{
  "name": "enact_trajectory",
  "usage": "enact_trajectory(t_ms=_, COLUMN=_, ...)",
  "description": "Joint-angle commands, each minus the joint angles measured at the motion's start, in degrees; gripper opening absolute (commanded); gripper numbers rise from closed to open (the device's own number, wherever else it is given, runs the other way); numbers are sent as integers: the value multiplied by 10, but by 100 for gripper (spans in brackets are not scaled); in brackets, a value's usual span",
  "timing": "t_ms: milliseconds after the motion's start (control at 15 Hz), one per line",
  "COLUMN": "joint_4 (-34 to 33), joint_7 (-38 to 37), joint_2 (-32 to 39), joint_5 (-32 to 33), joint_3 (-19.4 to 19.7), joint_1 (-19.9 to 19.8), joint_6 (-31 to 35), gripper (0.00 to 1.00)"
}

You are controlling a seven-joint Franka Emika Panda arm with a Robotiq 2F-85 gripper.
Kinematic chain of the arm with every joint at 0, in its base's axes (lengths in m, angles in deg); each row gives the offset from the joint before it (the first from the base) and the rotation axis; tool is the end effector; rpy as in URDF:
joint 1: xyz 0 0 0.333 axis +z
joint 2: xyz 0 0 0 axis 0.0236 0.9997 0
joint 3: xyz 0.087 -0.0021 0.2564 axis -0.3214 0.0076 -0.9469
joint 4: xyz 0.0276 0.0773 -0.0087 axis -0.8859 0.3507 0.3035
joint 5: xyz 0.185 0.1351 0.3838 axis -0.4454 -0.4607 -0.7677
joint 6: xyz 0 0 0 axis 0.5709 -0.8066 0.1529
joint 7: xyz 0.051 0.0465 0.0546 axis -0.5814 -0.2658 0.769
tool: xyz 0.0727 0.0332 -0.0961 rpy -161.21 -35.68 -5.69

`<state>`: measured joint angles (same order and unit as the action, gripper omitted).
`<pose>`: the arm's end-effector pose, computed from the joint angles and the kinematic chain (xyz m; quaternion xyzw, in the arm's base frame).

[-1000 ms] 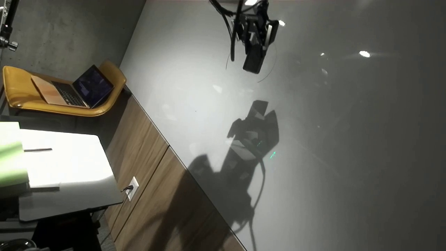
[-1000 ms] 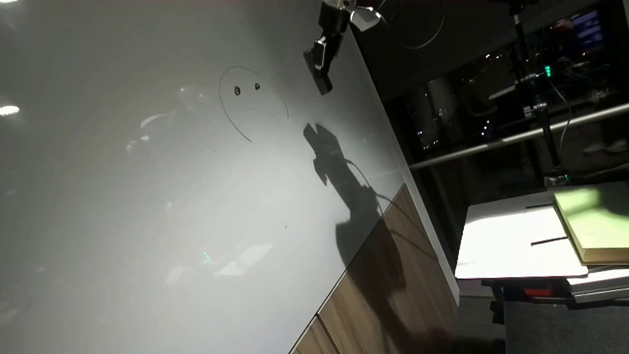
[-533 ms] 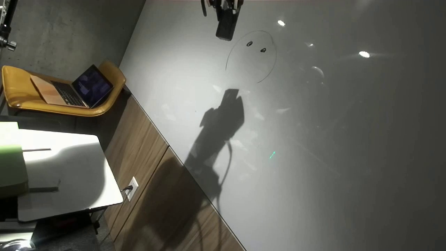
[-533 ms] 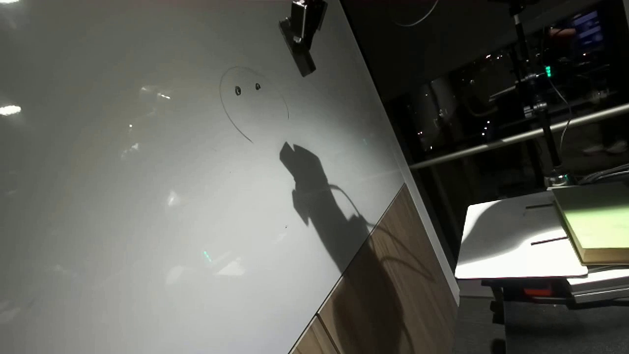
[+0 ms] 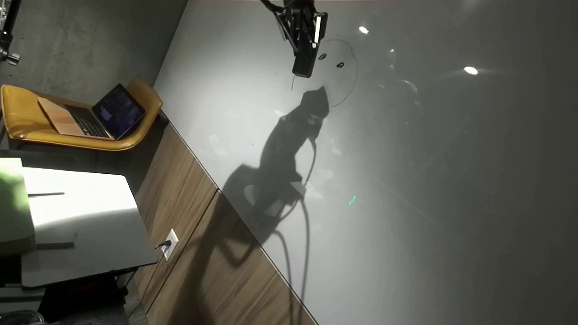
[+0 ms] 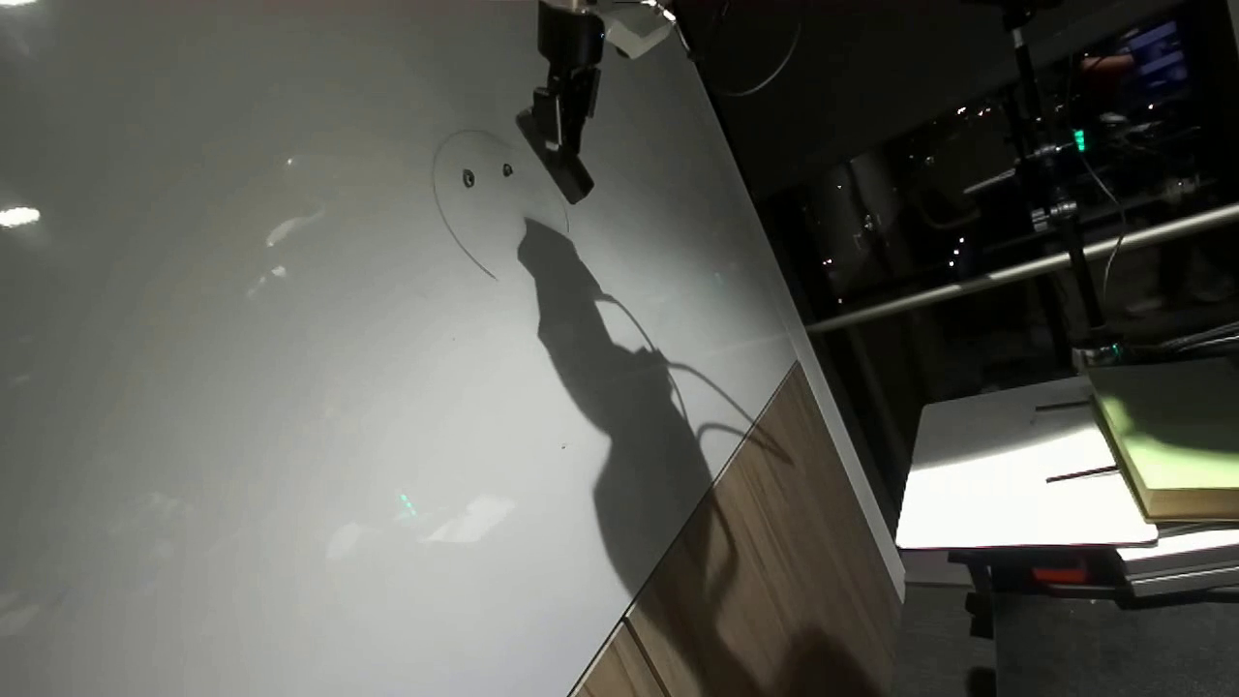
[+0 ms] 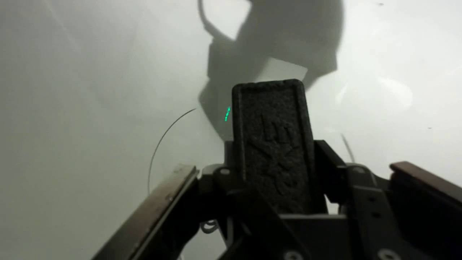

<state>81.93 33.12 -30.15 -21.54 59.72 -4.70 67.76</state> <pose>0.6229 0.0624 0.5880 0.9061 0.1038 0.3875 0.1342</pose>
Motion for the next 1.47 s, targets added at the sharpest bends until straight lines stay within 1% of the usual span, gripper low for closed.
enact_trajectory(t_ms=0, joint_4=-144, joint_7=-23, joint_2=108, joint_5=61, joint_3=19, joint_1=3, joint_6=-56, gripper=28)
enact_trajectory(t_ms=200, joint_4=-240, joint_7=-30, joint_2=177, joint_5=85, joint_3=47, joint_1=25, joint_6=-93, gripper=28)
enact_trajectory(t_ms=400, joint_4=-335, joint_7=-21, joint_2=239, joint_5=82, joint_3=74, joint_1=49, joint_6=-122, gripper=28)
enact_trajectory(t_ms=533, joint_4=-396, joint_7=-17, joint_2=268, joint_5=68, joint_3=85, joint_1=69, joint_6=-154, gripper=28)
enact_trajectory(t_ms=667, joint_4=-444, joint_7=-18, joint_2=284, joint_5=64, joint_3=84, joint_1=91, joint_6=-206, gripper=28)
enact_trajectory(t_ms=867, joint_4=-514, joint_7=-23, joint_2=303, joint_5=57, joint_3=71, joint_1=136, joint_6=-268, gripper=28)
enact_trajectory(t_ms=1067, joint_4=-568, joint_7=-37, joint_2=328, joint_5=61, joint_3=59, joint_1=193, joint_6=-293, gripper=28)
enact_trajectory(t_ms=1133, joint_4=-580, joint_7=-43, joint_2=340, joint_5=63, joint_3=57, joint_1=209, joint_6=-291, gripper=28)
enact_trajectory(t_ms=1200, joint_4=-583, joint_7=-46, joint_2=347, joint_5=66, joint_3=45, joint_1=211, joint_6=-287, gripper=28)
enact_trajectory(t_ms=1267, joint_4=-585, joint_7=-46, joint_2=355, joint_5=64, joint_3=46, joint_1=219, joint_6=-282, gripper=28)
enact_trajectory(t_ms=1400, joint_4=-590, joint_7=-41, joint_2=371, joint_5=61, joint_3=48, joint_1=222, joint_6=-278, gripper=28)
